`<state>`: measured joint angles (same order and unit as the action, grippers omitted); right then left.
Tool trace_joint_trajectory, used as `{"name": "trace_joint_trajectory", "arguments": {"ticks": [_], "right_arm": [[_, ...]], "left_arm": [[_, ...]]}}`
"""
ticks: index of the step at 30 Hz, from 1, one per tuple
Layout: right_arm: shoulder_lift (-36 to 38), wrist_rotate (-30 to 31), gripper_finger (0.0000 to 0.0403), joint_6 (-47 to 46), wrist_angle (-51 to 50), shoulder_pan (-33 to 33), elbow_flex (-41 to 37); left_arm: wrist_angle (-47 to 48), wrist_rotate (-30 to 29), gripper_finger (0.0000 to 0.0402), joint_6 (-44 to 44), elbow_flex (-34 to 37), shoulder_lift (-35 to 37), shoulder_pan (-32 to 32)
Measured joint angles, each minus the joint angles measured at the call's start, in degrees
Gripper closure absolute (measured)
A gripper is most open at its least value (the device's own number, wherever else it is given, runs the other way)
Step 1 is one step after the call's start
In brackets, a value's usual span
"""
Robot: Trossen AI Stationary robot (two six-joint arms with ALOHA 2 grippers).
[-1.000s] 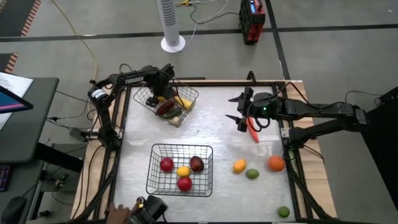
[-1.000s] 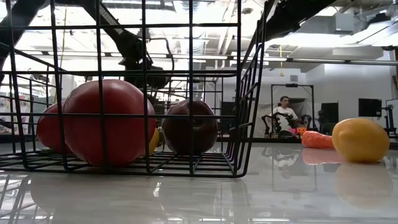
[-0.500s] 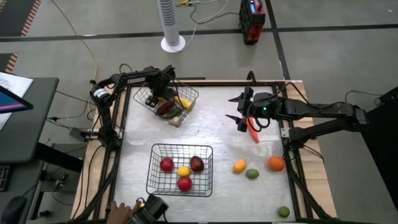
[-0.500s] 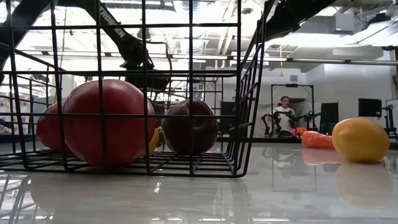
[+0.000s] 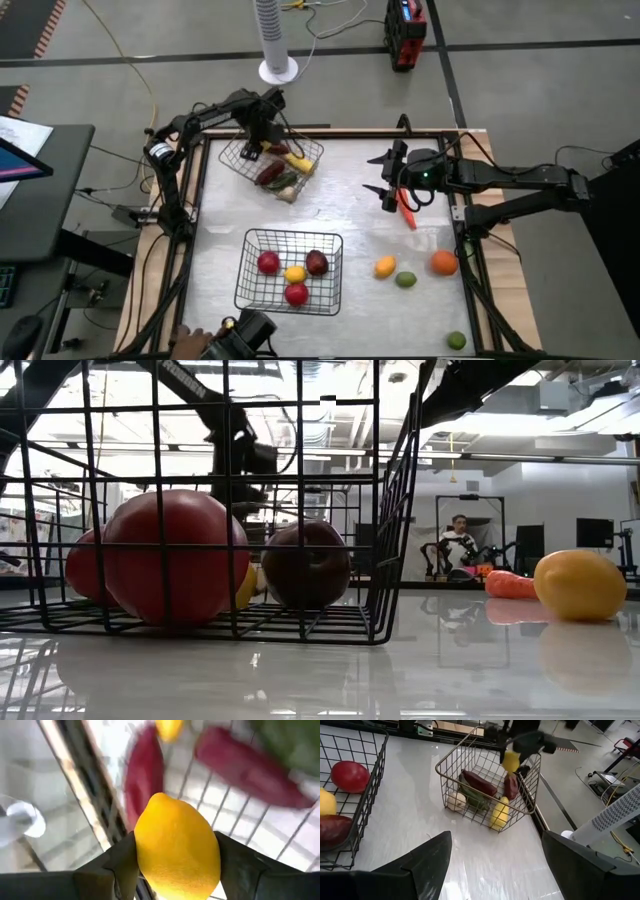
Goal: Sort produce into baskets
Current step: Put the yellow lemon from top wire basket into the bottom wire basket
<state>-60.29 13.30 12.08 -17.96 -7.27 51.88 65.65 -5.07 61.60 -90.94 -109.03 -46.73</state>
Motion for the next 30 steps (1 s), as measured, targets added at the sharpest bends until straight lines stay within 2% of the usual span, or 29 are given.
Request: {"name": "trace_joint_trajectory", "arguments": {"ticks": [3,8,13,15,23,30], "right_arm": [[0.0,0.0,0.0066,-0.02,-0.3,0.0,0.0],[0.0,0.04,0.0066,0.25,-1.63,-0.01,0.0],[0.0,0.07,0.0066,0.46,-2.4,-1.38,0.0],[0.0,0.07,0.0066,0.42,-3.63,-2.33,0.0],[-0.02,0.11,0.0066,-0.86,-7.45,-5.72,0.0],[0.0,0.07,0.0066,-1.97,-7.45,-6.4,0.0]], "left_arm": [[3.46,5.66,0.0198,-2.93,-5.93,0.0,0.86],[7.39,21.85,0.0198,-11.78,-13.33,0.0,2.76],[10.17,34.97,0.0198,-20.73,-14.48,0.0,8.77],[12.16,38.2,0.0198,-23.07,-14.48,0.0,12.31],[18.15,39.56,0.0198,-31.44,-14.41,0.0,28.41],[16.39,33.18,0.0197,-39.03,-11.77,0.0,40.99]]}}
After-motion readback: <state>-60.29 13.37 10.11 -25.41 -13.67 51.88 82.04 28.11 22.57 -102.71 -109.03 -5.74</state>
